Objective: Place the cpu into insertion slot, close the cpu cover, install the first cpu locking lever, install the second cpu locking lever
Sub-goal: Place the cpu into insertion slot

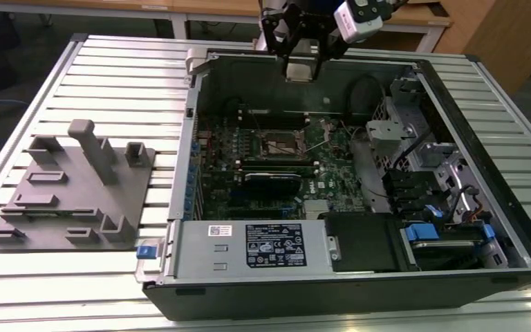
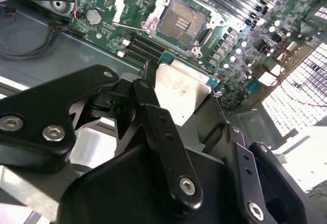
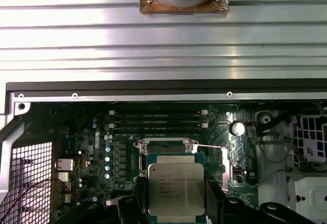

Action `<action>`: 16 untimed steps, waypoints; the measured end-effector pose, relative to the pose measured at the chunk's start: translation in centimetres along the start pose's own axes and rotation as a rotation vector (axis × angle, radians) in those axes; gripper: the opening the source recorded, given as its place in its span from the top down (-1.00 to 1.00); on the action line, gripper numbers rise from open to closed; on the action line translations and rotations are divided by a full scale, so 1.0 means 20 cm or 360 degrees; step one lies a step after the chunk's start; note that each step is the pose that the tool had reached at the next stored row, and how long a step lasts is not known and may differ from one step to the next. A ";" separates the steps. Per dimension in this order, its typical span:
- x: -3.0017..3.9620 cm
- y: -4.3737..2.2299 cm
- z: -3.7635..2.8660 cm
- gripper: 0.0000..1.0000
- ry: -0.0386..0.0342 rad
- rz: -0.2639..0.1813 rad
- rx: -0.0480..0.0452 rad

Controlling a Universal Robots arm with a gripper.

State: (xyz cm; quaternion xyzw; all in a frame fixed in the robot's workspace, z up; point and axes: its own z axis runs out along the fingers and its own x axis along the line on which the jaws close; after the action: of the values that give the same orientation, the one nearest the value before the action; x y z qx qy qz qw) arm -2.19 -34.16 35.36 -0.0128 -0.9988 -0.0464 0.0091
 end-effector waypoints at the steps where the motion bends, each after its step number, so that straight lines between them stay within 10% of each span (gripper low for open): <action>1: 0.000 0.000 0.005 -0.08 0.0000 0.0000 0.0000; 16: -0.001 -0.004 0.045 -0.08 0.0000 0.0000 0.0000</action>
State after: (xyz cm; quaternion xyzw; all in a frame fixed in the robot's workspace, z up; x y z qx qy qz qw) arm -2.19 -34.16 34.45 -0.0128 -0.9988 -0.0464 0.0091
